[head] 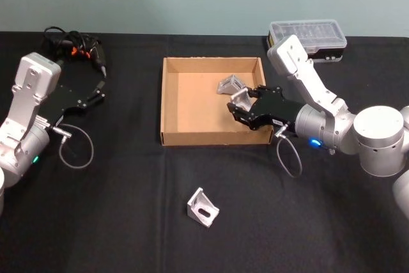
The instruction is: Use one hand to pick up the angle iron from the table and place it into the box.
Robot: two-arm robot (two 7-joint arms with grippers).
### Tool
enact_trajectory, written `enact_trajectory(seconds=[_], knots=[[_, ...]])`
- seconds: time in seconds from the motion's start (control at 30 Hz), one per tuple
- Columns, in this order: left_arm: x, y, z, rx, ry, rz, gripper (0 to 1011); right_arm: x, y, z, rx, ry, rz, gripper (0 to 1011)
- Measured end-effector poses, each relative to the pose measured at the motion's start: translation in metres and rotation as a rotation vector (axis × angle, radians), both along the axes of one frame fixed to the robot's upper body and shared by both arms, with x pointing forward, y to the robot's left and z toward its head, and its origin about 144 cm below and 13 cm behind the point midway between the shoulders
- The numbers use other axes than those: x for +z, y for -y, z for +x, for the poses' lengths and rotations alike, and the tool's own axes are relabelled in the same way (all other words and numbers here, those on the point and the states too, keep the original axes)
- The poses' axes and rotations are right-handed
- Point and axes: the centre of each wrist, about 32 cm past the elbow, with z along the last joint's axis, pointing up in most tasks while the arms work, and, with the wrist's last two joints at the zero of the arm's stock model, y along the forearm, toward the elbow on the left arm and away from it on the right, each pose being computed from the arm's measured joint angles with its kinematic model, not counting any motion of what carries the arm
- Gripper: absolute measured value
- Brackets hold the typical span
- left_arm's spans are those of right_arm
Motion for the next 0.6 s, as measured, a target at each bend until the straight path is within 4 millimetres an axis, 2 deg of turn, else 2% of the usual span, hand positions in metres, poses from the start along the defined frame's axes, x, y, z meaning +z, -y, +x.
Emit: enact_trajectory(seconds=[0.07,0.13,0.17,0.27,0.4,0.6], knots=[[0.0000,0.0000,0.0000,0.000,0.000,0.000,1000,-0.0002,0.0000,0.0000,0.000,-0.001,-0.001,606],[0.0000,0.0000,0.0000,0.000,0.000,0.000,1000,-0.0004,0.0000,-0.0001,0.000,-0.001,-0.002,644],[0.0000,0.0000,0.0000,0.000,0.000,0.000,1000,-0.0005,-0.0001,-0.0002,-0.001,-0.001,-0.002,705],[0.0000,0.0000,0.0000,0.000,0.000,0.000,1000,-0.0005,-0.0001,-0.0003,0.000,0.000,-0.004,760],[0.0000,0.0000,0.0000,0.000,0.000,0.000,1000,0.0001,0.0000,-0.0006,-0.001,0.004,-0.004,900],[0.0000,0.0000,0.0000,0.000,0.000,0.000,1000,0.0006,0.0005,-0.0015,-0.006,0.013,-0.001,1003]])
